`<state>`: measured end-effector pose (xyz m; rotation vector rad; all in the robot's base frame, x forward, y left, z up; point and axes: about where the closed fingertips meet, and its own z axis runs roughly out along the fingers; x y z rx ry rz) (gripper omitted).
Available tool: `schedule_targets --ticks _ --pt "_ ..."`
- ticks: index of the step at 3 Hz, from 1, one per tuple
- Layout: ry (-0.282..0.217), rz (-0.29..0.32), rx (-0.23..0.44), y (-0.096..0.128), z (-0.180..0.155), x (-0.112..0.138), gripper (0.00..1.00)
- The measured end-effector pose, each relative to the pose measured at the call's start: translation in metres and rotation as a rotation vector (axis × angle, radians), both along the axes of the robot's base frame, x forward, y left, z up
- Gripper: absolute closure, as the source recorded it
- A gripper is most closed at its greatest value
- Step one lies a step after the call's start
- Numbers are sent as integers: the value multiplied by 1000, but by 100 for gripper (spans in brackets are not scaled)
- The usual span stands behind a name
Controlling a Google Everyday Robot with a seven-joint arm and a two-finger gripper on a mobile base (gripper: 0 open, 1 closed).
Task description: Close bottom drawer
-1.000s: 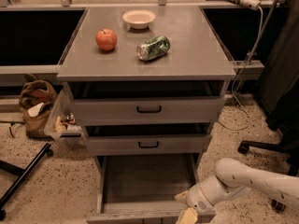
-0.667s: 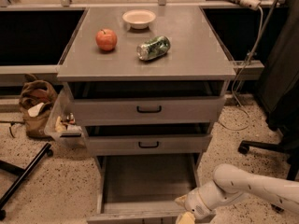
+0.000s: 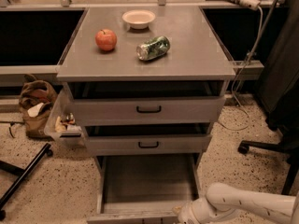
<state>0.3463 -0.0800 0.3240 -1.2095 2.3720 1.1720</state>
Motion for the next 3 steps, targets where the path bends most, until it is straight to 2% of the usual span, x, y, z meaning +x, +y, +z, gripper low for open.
schedule_targets --ticks 1,2,3 --pt "0 0 0 0 0 0 0" --pt "55 -5 24 10 -28 -6 0" --pt "142 9 70 34 -69 -18 0"
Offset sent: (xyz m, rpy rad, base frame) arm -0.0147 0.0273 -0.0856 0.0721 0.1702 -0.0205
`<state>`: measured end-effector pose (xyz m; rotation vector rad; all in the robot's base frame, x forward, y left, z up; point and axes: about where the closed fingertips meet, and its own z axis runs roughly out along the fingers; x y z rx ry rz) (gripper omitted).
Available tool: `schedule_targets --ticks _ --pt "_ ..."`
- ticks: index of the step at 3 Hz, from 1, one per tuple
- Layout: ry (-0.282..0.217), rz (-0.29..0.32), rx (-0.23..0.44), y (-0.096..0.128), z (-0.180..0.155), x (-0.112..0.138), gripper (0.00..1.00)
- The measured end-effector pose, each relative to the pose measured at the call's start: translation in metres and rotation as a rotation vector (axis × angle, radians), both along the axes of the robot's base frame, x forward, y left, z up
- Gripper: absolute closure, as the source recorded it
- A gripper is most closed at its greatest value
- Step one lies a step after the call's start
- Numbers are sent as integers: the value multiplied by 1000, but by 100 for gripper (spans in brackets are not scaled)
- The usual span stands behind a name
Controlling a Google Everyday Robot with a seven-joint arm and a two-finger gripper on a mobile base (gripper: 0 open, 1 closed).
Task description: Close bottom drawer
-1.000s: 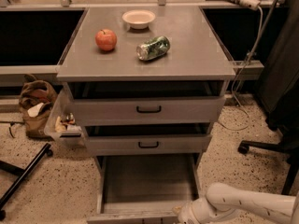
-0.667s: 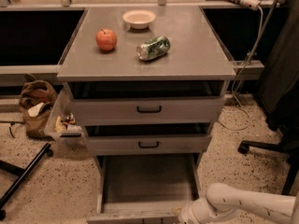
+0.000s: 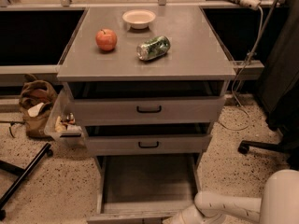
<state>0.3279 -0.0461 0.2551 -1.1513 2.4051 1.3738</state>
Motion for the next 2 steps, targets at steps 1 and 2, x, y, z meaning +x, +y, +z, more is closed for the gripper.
schedule_targets --ticks 1,2 --pt "2 0 0 0 -1 -1 0" --pt "5 -38 -18 -1 -18 4 0"
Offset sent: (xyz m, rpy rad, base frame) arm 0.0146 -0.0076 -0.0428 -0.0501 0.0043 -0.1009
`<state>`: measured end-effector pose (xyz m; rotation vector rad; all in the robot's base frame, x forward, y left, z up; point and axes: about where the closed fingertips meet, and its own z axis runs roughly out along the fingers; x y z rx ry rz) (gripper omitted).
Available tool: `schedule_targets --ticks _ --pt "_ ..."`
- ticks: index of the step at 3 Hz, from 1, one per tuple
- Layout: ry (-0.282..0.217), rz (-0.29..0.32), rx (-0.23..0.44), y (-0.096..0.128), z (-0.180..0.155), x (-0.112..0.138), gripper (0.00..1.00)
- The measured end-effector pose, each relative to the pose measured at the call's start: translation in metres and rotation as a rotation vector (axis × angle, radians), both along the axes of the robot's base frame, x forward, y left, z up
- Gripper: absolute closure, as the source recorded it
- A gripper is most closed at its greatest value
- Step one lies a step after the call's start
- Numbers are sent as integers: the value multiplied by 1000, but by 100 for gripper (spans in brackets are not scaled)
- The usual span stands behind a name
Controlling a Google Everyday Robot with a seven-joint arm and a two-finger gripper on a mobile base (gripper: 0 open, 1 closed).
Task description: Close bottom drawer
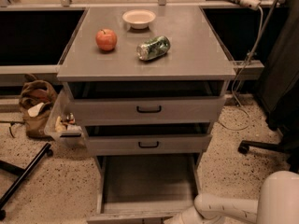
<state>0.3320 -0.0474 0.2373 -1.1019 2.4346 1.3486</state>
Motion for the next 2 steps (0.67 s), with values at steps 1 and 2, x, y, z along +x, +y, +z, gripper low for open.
schedule_targets --ticks 1,2 --pt "-11 -15 -18 5 -13 17 0" --pt "-39 -6 -19 19 -13 37 0"
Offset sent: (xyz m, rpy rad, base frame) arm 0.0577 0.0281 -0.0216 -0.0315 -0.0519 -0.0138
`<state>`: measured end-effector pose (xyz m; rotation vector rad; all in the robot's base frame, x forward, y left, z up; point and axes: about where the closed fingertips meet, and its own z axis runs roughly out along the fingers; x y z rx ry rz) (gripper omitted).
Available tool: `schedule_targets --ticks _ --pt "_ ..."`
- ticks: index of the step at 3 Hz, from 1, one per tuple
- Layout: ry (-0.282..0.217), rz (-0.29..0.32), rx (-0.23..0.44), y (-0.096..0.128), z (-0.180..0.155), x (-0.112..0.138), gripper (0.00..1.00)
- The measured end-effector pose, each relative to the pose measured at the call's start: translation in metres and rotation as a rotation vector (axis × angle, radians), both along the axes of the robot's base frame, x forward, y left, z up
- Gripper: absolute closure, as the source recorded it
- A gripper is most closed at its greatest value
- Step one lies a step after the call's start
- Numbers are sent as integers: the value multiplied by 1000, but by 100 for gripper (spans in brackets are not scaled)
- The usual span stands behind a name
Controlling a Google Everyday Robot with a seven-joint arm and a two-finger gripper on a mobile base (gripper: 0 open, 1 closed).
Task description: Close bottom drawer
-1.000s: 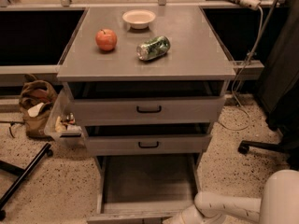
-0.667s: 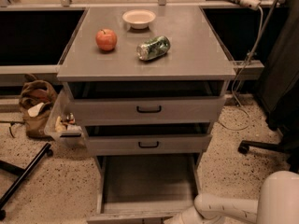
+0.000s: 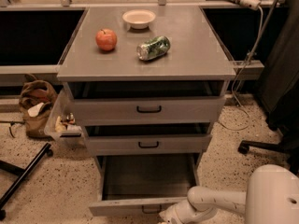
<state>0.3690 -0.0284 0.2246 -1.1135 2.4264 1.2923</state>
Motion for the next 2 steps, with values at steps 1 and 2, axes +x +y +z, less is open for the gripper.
schedule_targets --ticks 1,2 --pt "2 0 5 1 0 0 0" --pt "-43 5 9 9 9 29 0"
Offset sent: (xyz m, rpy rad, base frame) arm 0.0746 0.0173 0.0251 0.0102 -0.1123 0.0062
